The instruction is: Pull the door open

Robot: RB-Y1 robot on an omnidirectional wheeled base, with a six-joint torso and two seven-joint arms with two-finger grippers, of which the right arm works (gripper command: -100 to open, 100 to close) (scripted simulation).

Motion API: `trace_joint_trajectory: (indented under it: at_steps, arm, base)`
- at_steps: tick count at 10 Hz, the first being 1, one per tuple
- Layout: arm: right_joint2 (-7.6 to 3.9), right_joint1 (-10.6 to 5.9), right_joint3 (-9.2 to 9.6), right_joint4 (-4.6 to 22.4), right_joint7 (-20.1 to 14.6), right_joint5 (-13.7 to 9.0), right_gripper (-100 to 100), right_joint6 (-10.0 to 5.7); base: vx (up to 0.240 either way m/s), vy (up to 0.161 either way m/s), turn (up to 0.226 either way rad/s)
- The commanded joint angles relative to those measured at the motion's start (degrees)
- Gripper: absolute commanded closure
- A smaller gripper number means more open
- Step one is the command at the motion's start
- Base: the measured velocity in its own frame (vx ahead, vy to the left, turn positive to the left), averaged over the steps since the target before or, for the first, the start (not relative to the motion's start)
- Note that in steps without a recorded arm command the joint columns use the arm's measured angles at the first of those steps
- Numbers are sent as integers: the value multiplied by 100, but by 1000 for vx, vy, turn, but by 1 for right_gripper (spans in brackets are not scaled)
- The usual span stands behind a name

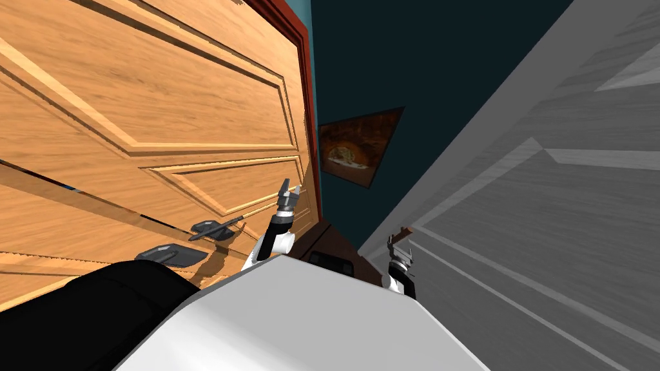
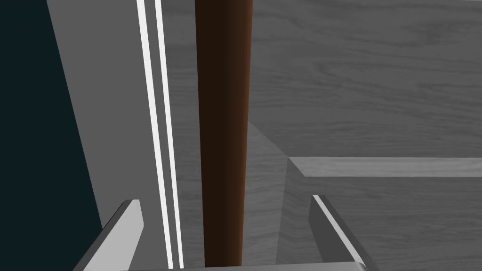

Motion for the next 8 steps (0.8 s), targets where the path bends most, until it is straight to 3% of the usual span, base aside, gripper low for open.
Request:
trace_joint_trajectory:
  at_steps: [1,3,4,5,8]
  arm:
    - [-186,119,-1,8,-225,-29,-100,-21]
    - [-380,196,4,81,-450,-53,-100,-56]
    - [-322,148,10,116,-390,-41,-100,-67]
    - [-322,148,10,116,-390,-41,100,-67]
    - [-322,148,10,116,-390,-41,100,-67]
  base:
    - [157,-2,53]
    - [214,13,43]
    - [74,27,-55]
    - [-33,12,45]
    - [-20,-13,4]
